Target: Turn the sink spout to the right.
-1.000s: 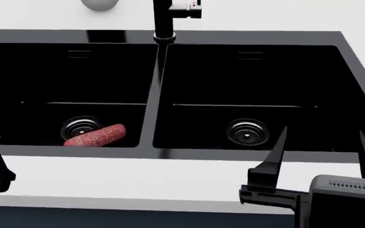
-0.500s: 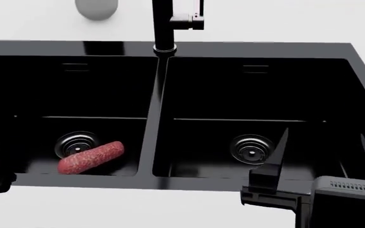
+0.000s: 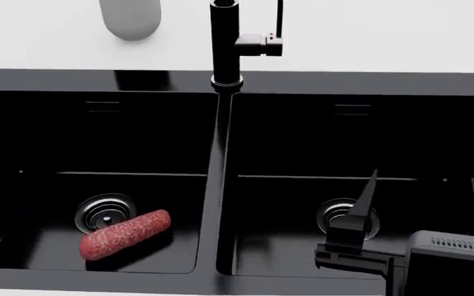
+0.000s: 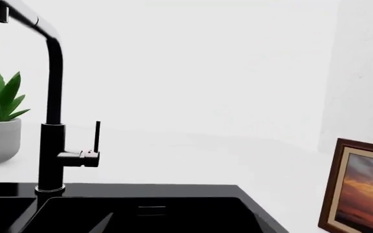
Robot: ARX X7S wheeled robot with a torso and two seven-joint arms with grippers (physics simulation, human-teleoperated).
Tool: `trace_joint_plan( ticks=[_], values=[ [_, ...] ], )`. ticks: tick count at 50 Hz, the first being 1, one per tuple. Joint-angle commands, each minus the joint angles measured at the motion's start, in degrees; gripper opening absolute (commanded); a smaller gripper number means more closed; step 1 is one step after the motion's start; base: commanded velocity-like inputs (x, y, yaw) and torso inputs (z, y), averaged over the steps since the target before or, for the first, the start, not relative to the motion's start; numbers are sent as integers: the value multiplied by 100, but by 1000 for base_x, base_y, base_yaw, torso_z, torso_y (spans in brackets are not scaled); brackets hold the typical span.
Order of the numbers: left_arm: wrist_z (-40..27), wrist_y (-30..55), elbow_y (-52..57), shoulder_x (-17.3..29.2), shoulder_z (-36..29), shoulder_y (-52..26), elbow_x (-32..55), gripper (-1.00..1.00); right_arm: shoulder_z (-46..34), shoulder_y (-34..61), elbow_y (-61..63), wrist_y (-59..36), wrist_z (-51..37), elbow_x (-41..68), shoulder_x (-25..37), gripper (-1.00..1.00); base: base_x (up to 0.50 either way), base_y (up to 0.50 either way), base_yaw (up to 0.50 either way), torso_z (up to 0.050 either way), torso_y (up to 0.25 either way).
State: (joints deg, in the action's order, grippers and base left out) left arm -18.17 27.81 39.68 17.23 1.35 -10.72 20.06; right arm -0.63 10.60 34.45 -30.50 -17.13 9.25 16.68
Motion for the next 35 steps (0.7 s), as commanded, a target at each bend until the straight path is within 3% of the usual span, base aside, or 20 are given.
trace_joint_plan(
  ticks=[1, 35],
  values=[
    [-17, -47, -47, 29, -57, 19, -41, 100, 21, -58, -56, 85, -38, 22, -1, 100, 195, 145, 0, 0, 0],
    [-68, -44, -37, 91, -105, -11, 52, 100, -23, -42, -66, 57, -122, 65, 62, 100, 126, 33, 0, 0, 0]
  ],
)
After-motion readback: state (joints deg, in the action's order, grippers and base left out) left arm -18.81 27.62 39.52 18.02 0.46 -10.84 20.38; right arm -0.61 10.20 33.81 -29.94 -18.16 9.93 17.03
